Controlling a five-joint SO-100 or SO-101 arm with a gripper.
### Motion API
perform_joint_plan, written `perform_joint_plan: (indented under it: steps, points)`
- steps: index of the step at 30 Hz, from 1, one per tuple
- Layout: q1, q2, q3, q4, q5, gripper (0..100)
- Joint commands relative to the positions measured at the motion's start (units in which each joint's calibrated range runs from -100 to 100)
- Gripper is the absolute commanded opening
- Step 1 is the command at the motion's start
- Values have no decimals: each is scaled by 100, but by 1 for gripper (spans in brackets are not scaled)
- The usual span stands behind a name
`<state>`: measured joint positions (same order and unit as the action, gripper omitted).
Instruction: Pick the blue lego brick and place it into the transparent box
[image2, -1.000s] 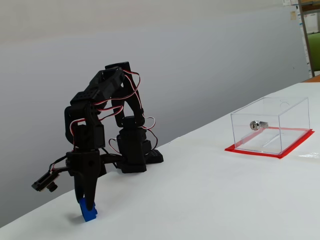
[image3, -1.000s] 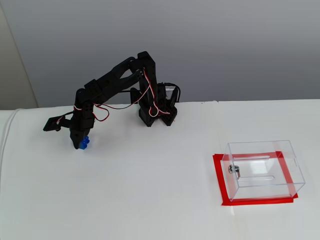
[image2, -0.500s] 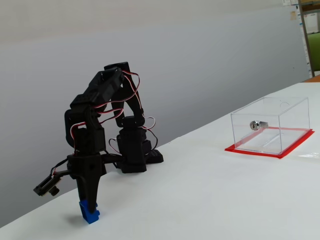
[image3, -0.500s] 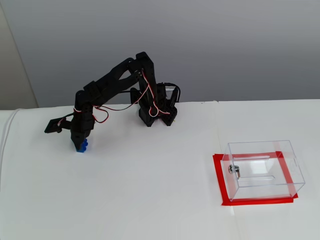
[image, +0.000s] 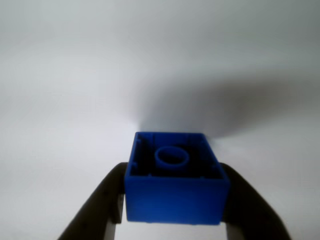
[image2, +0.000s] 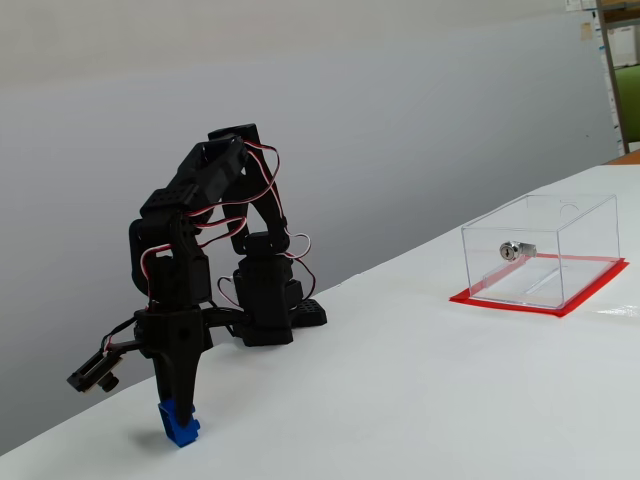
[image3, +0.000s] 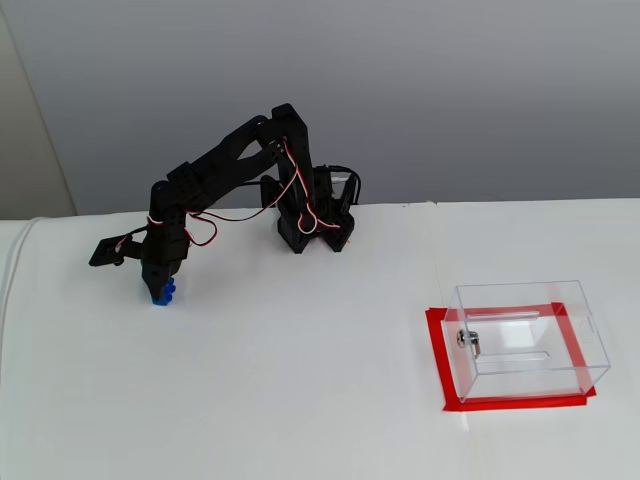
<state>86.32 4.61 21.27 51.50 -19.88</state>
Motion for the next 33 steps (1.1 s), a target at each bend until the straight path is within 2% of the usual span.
perform_joint_plan:
  steps: [1, 8, 23, 33]
  points:
    - [0, -143, -436, -15, 36, 13]
    - [-481, -805, -1160, 11, 438, 12]
    - [-1287, -2756, -1295, -24, 443, 12]
    - [-2729, -3876, -1286, 20, 443, 12]
